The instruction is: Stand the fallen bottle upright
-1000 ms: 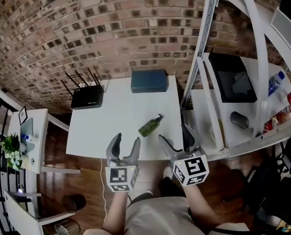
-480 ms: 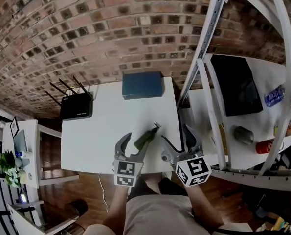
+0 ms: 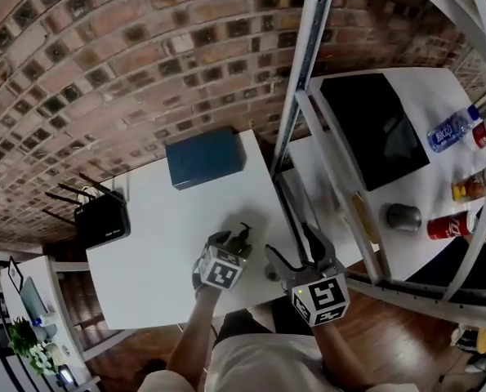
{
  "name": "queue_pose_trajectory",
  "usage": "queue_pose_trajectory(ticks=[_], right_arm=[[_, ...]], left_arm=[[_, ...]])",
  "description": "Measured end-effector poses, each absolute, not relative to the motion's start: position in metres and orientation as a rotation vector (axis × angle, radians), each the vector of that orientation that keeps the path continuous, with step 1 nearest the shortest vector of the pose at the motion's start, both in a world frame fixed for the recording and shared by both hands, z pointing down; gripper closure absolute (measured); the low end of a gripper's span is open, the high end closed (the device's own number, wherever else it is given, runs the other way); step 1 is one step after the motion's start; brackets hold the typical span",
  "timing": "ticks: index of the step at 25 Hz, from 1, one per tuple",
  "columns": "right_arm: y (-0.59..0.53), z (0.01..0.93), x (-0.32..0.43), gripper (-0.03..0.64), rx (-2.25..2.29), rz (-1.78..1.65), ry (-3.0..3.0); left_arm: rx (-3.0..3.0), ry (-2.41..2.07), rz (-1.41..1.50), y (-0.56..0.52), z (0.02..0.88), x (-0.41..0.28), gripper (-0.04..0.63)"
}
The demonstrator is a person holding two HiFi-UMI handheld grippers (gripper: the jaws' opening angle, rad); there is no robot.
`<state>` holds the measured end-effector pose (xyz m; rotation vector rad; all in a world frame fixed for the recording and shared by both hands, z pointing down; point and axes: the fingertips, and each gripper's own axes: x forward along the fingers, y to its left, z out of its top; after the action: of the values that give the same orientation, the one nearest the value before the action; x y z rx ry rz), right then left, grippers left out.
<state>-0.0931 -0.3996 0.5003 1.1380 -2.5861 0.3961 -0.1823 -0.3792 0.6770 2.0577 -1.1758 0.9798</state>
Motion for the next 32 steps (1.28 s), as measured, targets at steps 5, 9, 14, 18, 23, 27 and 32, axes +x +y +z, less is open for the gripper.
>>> queue_pose_trajectory(ticks=[5, 9, 14, 18, 23, 27, 32], right_arm=[[-0.411, 0.512, -0.079, 0.256, 1.192, 0.425, -2.539], [-0.421, 0.511, -0.076, 0.256, 1.218, 0.432, -2.531], [-0.424, 0.510, -0.083, 0.256, 1.185, 0.425, -2.547], [-0.424, 0.509, -0.087, 0.256, 1.160, 0.425, -2.546], [-0.427, 0.502, -0.100, 0.256, 1.111, 0.397, -2.571], [-0.425, 0.496, -0.120, 0.256, 1.055, 0.367, -2.601], [-0.407, 0.496, -0.156, 0.256, 0.930, 0.360, -2.653]], left_arm=[[1.982, -0.990, 1.117, -0.397, 0.722, -0.169, 0.315], [1.850, -0.901, 1.185, -0.398, 0.753, -0.168, 0.344], [1.781, -0.884, 1.194, -0.400, 0.763, -0.175, 0.447], [1.817, -0.937, 1.073, -0.404, 0.754, -0.173, 0.453], [1.860, -1.032, 0.944, -0.394, 0.724, -0.189, 0.453], [1.920, -1.148, 0.854, -0.391, 0.694, -0.209, 0.453], [1.952, -1.340, 0.733, -0.374, 0.660, -0.237, 0.454]])
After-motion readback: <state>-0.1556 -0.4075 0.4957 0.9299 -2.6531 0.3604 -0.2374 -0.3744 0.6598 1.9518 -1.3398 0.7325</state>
